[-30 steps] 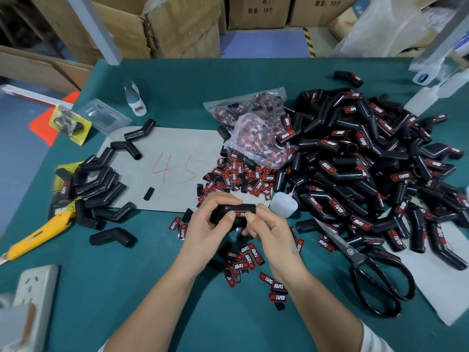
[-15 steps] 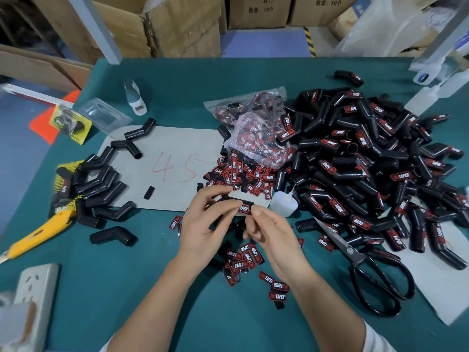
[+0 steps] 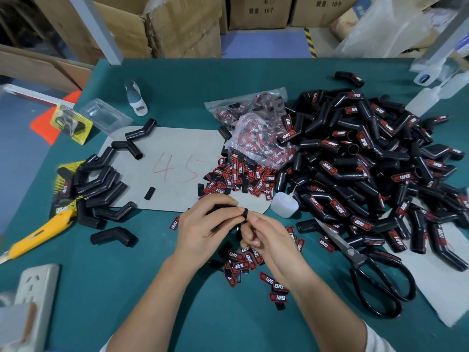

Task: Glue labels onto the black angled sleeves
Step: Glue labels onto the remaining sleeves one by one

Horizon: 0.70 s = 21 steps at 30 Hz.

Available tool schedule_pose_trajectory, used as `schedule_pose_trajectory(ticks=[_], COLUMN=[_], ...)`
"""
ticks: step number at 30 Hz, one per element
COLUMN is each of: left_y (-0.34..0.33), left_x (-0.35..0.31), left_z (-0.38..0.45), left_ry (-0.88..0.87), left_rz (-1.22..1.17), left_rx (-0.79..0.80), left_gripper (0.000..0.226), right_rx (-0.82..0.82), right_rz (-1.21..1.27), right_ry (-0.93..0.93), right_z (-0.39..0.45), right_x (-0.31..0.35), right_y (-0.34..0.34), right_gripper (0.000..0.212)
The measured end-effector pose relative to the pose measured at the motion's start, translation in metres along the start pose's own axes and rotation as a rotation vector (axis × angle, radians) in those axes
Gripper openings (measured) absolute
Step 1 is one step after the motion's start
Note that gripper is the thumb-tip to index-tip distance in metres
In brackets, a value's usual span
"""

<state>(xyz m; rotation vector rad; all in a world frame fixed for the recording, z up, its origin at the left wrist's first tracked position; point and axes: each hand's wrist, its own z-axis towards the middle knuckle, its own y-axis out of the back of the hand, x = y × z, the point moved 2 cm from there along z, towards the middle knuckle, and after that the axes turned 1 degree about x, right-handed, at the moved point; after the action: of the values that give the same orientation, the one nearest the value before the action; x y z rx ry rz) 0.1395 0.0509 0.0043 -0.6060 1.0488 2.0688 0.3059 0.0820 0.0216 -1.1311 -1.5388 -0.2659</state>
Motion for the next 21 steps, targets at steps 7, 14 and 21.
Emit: schedule_pose_trajectory(ticks=[7,14,21], left_y=[0.001,0.004,0.013], left_x=[0.000,-0.004,0.000], left_z=[0.000,0.004,0.004], left_ry=[0.055,0.138,0.201], left_rz=[-0.073,-0.110,-0.209], left_rx=[0.050,0.115,0.239], left_gripper=[0.012,0.014,0.024], right_rx=[-0.023,-0.052,-0.071], right_rz=[-0.025,0.016,0.031], right_ry=[-0.011,-0.015,-0.017], right_z=[0.002,0.007,0.008], right_x=[-0.004,-0.010,-0.011], right_y=[0.005,0.014,0.019], right_gripper=[0.041,0.037,0.036])
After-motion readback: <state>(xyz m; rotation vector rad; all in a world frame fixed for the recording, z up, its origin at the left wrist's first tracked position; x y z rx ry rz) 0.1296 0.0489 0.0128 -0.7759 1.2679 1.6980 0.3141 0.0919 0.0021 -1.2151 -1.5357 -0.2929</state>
